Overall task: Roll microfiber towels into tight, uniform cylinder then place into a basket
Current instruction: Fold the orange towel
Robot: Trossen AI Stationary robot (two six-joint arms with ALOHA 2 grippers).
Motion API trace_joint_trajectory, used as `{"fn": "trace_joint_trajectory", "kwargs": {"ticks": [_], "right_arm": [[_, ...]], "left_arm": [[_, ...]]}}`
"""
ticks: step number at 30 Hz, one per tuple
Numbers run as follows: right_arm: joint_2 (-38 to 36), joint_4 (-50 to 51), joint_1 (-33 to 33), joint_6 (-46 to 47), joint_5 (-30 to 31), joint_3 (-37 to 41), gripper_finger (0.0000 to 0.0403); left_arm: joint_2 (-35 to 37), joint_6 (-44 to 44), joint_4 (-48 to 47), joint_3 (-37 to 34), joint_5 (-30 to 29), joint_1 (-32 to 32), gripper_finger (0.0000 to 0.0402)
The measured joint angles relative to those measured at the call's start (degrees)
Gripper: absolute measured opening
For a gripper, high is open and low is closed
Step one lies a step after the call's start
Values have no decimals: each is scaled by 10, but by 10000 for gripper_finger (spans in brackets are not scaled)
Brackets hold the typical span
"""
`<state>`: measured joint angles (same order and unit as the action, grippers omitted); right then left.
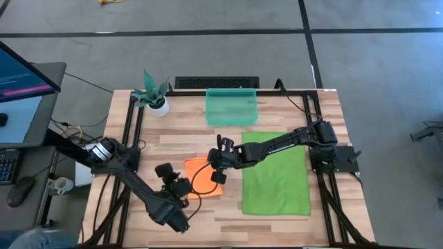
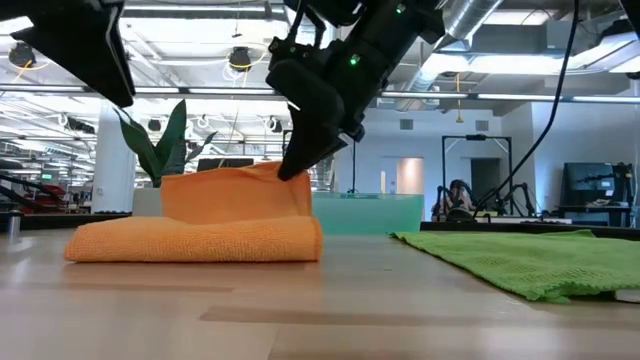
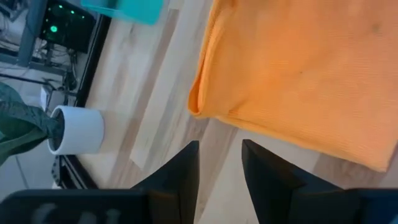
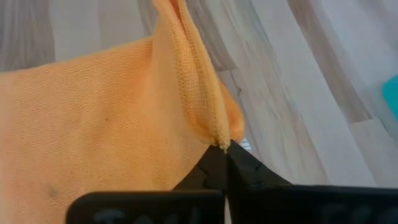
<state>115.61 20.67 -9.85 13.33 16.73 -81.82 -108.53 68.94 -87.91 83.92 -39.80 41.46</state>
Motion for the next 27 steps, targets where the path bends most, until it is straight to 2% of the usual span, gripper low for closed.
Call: {"fn": "trace_joint_trajectory", "kwargs": {"ticks": [11,15,19,22,27], "right_arm": [[-1,-3,12,-17,-2,0,158],[-17,33,26,-18,-2,-6,191],[-57,139,37,-31,-1,-13,196],[-92,210,26,-33,0,-8,185],[-178,215,-19,-29,4,65,156]], "left_arm": [[0,5,17,0,-16,6,114],[0,6,24,0,-21,6,114],[-1,-8,71,-12,-28,6,114],[-1,-33,125,-32,-31,6,114],[-1,-37,183,-65,-71,5,114]]}}
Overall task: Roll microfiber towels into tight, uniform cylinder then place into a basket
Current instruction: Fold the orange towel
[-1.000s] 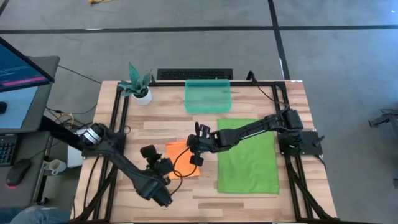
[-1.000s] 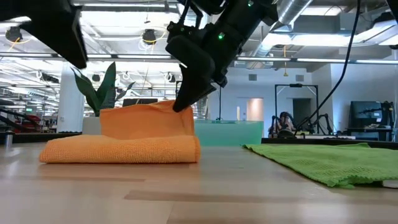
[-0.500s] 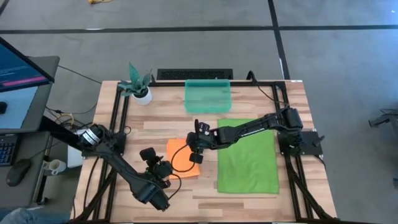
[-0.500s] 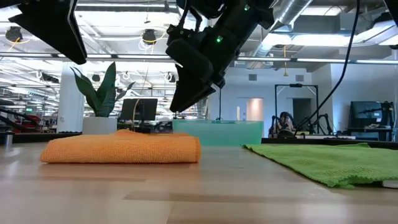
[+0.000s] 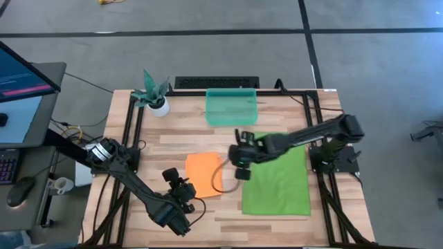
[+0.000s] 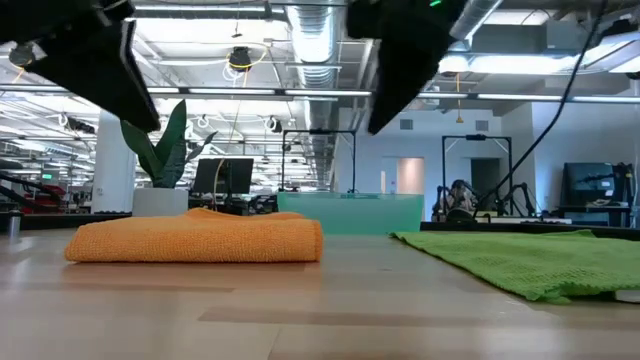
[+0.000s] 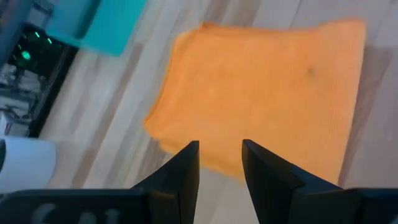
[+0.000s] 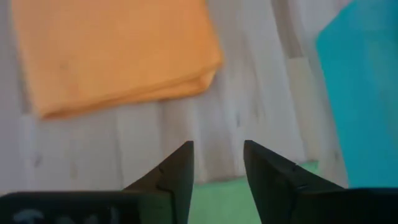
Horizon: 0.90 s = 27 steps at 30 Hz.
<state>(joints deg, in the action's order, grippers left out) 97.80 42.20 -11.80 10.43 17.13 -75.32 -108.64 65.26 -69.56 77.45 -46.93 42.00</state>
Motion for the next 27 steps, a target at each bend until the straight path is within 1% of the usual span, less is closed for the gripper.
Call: {"fn": "trace_joint_trajectory", "kwargs": {"ticks": [4,8,10,13,15,18,22,24,27], "right_arm": [[-64,-89,-57,26,26,112,136],[-94,-229,-114,44,25,203,126],[-94,-290,-141,43,25,230,125],[-81,-347,-175,42,25,239,125],[-67,-383,-193,41,25,239,124],[-46,-442,-210,14,26,239,124],[-13,-537,-213,-33,27,239,124],[11,-592,-203,-44,29,239,124],[46,-655,-178,-44,30,238,123]], "left_arm": [[0,-11,48,-9,-7,1,114],[0,-64,96,-9,-4,12,114],[0,-90,115,-9,-7,18,114],[0,-97,128,-9,-22,35,114],[0,-75,119,-9,-37,52,114],[0,17,79,-16,-79,73,114],[0,125,82,-72,-117,82,114],[0,156,120,-105,-124,76,114],[-1,148,189,-144,-120,66,114]]}}
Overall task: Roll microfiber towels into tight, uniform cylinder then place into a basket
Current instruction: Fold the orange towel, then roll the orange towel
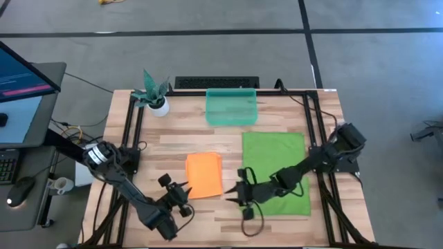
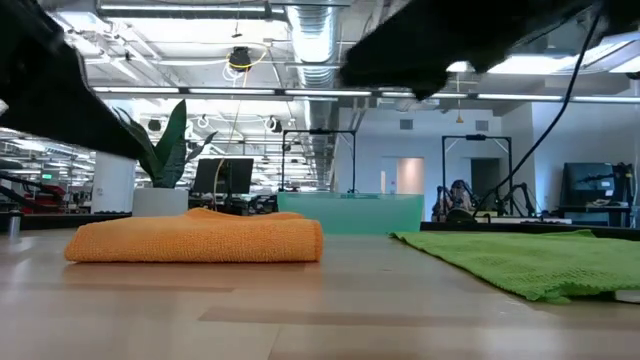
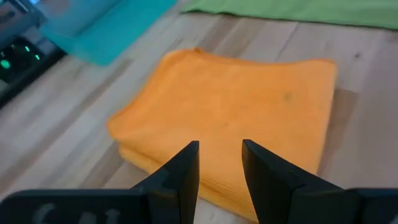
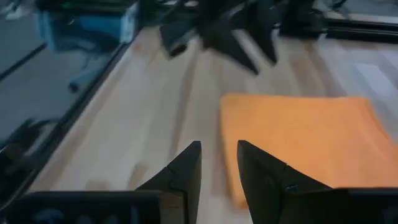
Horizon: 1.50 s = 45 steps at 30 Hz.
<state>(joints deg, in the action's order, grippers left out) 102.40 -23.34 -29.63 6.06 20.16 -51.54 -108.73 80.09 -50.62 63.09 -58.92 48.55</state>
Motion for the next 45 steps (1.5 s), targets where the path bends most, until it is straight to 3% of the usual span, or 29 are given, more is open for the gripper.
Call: {"fn": "trace_joint_trajectory", "kwargs": {"ticks": [7,15,21,29,37,45], "right_arm": [[81,-31,49,34,-35,-22,79],[165,-28,66,32,-64,-80,7],[180,34,75,81,-84,-95,23],[178,55,77,105,-88,-97,5],[159,78,75,100,-88,-94,26],[58,153,51,51,-80,-95,33]], "left_arm": [[0,-76,138,-43,16,-19,114],[0,-120,157,-44,74,-49,114],[0,-126,157,-44,129,-62,114],[-1,-138,157,-44,173,-75,114],[27,-189,152,-44,113,-67,114],[114,-293,149,-44,87,-20,114]]}}
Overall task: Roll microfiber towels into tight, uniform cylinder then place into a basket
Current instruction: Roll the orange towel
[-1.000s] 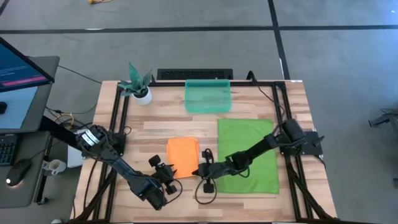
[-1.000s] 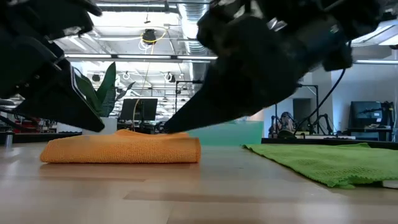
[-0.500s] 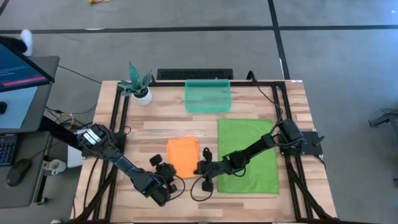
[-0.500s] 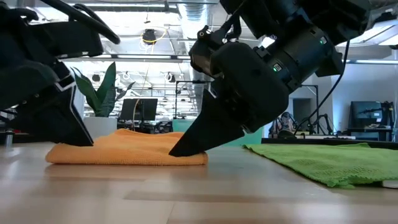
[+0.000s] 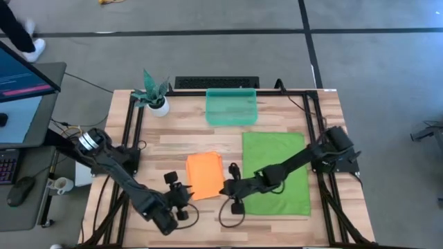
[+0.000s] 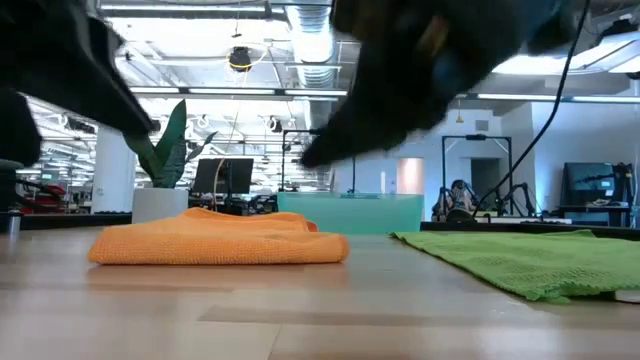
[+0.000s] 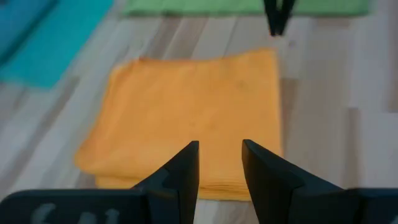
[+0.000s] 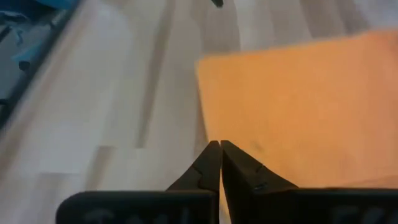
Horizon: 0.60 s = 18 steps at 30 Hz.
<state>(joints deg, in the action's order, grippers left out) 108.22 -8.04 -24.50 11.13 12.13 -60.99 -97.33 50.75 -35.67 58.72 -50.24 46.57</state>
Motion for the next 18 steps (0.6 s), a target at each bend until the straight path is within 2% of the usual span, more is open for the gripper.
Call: {"fn": "trace_joint_trajectory", "kwargs": {"ticks": [4,7,12,15,18], "right_arm": [[-63,40,-37,-53,42,-1,25],[-98,65,-77,-107,108,0,19],[-117,62,-131,-208,217,-1,20],[-114,65,-140,-244,224,0,28],[-96,53,-131,-245,225,-2,36]], "left_arm": [[27,-100,19,24,-43,27,114],[25,-218,28,72,-71,41,114],[6,-382,43,137,-76,44,114],[-14,-424,34,152,-71,38,114],[-36,-418,8,152,-66,34,114]]}}
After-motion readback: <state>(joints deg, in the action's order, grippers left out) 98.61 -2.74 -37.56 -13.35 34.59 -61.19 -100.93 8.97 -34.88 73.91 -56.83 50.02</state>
